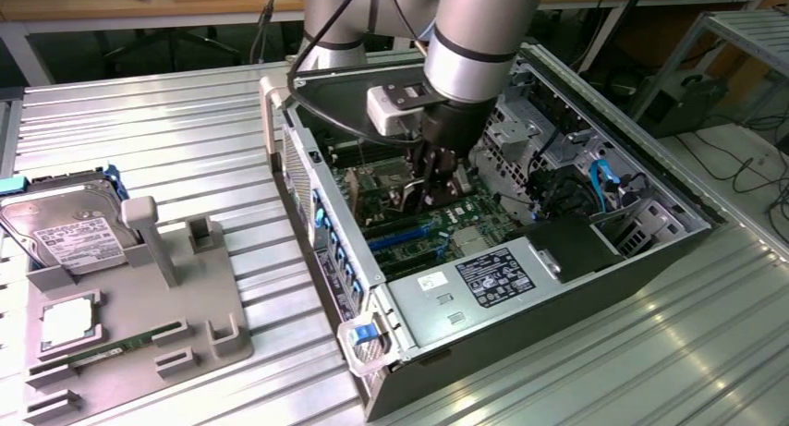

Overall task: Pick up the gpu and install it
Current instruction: 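Insert the gpu into the slot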

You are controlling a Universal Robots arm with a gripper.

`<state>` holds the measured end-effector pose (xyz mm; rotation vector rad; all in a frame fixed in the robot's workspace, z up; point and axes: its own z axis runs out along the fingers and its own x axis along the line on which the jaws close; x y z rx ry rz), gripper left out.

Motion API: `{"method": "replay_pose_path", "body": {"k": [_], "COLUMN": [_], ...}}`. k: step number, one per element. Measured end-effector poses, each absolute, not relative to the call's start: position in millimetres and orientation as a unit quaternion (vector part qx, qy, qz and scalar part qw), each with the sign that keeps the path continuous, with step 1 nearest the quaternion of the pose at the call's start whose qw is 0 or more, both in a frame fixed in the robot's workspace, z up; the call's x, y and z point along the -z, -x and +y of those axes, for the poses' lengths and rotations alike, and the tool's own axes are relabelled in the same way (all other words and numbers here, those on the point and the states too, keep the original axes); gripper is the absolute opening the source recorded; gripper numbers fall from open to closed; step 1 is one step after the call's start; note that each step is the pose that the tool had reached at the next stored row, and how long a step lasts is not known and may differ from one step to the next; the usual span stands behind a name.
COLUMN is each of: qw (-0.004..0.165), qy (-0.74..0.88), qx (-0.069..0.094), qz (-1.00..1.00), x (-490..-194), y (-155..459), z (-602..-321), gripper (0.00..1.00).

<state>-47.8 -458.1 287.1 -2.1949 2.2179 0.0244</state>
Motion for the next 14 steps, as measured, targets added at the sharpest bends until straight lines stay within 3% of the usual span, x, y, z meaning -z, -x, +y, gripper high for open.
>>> {"method": "replay_pose_path", "body": {"k": [14], "qw": [0.011], "qy": [0.703], "qx": [-0.007], "qz": [0.711], "x": [-266.0], "y": [55.0], "z": [-460.2], "gripper": [0.27]}}
